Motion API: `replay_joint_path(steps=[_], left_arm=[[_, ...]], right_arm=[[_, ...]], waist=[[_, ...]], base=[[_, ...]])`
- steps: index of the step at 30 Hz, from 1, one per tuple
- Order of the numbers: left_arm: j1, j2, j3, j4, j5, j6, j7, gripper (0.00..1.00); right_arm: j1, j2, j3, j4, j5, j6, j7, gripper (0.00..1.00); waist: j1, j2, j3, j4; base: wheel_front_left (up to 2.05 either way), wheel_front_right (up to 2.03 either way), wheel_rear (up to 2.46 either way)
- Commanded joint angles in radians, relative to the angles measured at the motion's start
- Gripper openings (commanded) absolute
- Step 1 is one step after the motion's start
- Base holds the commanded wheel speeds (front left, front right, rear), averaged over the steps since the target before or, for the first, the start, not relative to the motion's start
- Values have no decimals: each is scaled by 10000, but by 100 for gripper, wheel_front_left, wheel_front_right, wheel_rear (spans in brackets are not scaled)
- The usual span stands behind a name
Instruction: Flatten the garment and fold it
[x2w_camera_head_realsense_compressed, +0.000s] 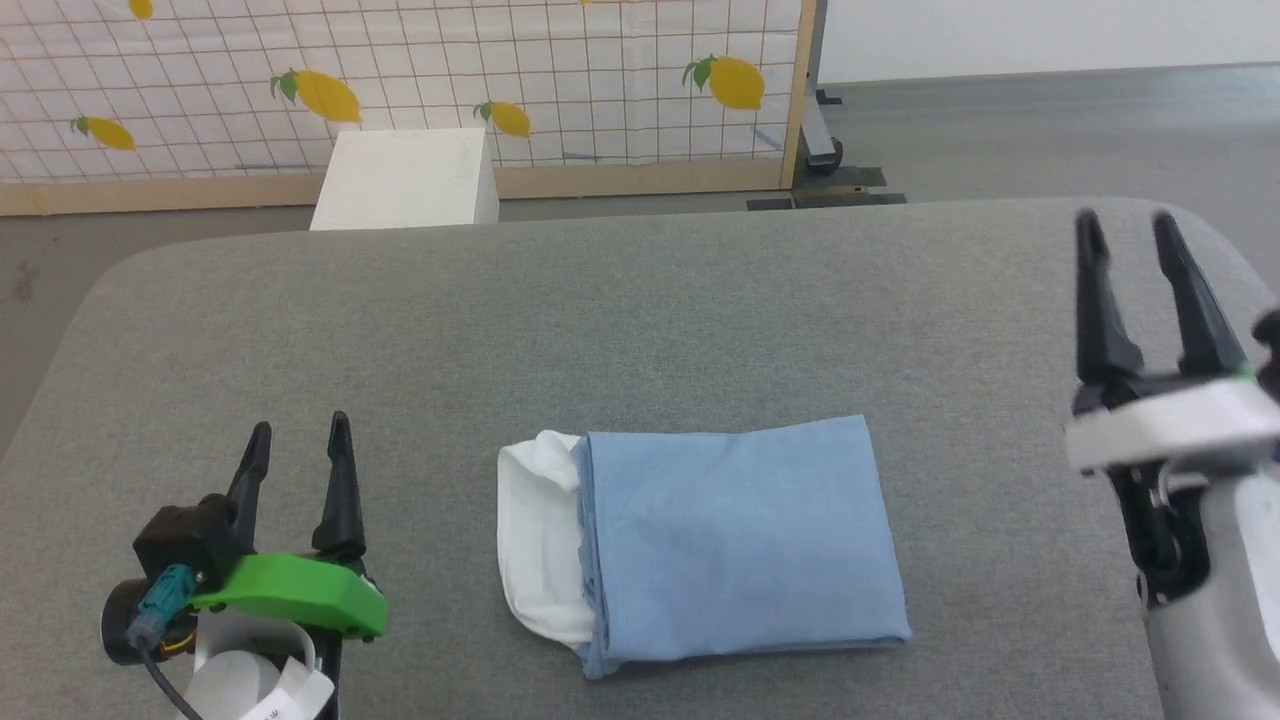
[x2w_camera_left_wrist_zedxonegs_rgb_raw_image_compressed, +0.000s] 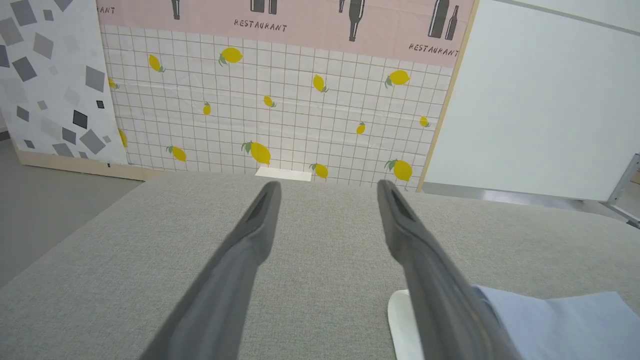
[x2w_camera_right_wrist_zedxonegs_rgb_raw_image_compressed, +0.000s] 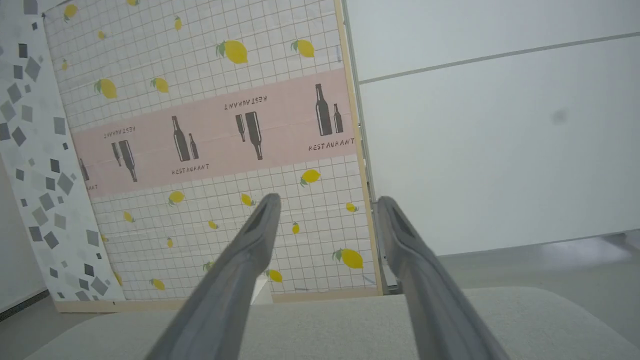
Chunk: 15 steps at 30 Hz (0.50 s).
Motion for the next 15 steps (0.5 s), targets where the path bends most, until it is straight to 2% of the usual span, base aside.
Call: replay_joint_path(steps=[1, 7, 15], left_arm=[[165, 0, -31, 24, 117, 103, -31, 100], [228, -3, -240, 95, 352, 263, -32, 100], [254, -24, -535, 403, 456, 272, 33, 100]], right_arm=[[445, 206, -362, -139, -249, -15, -79, 100], [1932, 770, -1258, -546, -1012, -15, -111, 100], [3148, 1036, -934, -735, -1635, -15, 109, 100]], waist=[[0, -1, -15, 30], [0, -1, -69, 162], [0, -1, -161, 392]], base=[[0, 0, 0], [0, 0, 0], [0, 0, 0]])
